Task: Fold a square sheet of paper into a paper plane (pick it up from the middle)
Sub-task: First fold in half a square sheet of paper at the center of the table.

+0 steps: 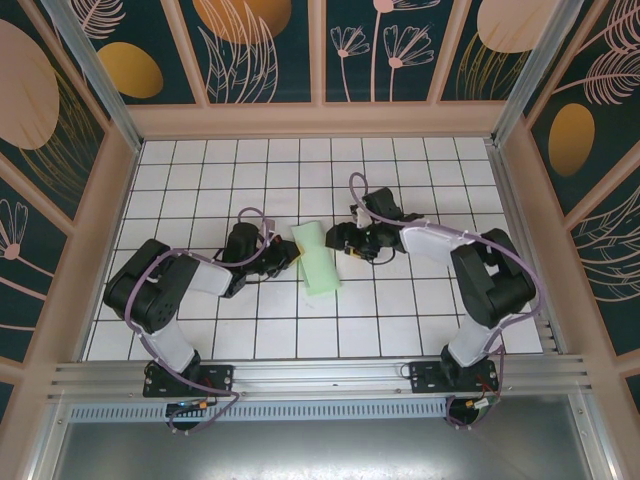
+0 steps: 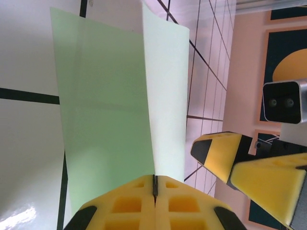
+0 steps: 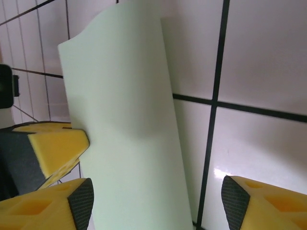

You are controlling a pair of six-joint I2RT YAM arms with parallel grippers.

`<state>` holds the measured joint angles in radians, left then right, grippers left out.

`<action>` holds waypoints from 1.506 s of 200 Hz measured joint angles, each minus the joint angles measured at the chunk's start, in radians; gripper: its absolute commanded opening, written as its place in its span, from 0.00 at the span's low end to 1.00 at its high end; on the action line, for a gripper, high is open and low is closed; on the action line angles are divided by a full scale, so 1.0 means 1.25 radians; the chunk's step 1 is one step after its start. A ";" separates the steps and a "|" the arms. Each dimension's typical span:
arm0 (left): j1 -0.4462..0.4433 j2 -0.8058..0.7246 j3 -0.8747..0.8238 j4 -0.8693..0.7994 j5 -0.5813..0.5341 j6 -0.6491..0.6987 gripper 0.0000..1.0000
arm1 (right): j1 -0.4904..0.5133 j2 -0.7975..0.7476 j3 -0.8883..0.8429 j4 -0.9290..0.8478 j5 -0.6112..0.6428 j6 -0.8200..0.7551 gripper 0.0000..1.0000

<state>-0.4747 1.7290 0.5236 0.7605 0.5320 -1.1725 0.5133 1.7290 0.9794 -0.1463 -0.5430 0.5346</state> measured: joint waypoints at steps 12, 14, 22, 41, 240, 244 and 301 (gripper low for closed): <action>-0.001 0.001 0.007 -0.015 -0.009 0.007 0.00 | -0.001 0.028 0.021 -0.010 -0.007 -0.016 0.70; -0.002 0.001 0.009 -0.018 -0.009 0.009 0.00 | -0.001 0.033 0.025 -0.011 -0.007 -0.018 0.70; -0.002 0.003 0.013 -0.025 -0.014 0.012 0.00 | -0.001 0.049 0.036 -0.015 -0.012 -0.027 0.69; -0.002 0.011 0.023 -0.046 -0.020 0.023 0.00 | 0.001 0.078 0.050 -0.023 -0.024 -0.039 0.66; -0.002 -0.051 0.067 -0.222 -0.092 0.076 0.47 | 0.020 0.150 0.114 -0.107 0.016 -0.089 0.49; -0.002 -0.063 0.072 -0.237 -0.102 0.077 0.48 | 0.021 0.151 0.115 -0.108 0.019 -0.089 0.49; 0.002 -0.180 0.112 -0.392 -0.233 0.128 0.66 | 0.033 0.157 0.128 -0.127 0.045 -0.090 0.49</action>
<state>-0.4728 1.5036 0.6640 0.2707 0.2401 -1.0126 0.5545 1.9259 1.1400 -0.3050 -0.4873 0.4217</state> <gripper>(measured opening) 0.625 0.490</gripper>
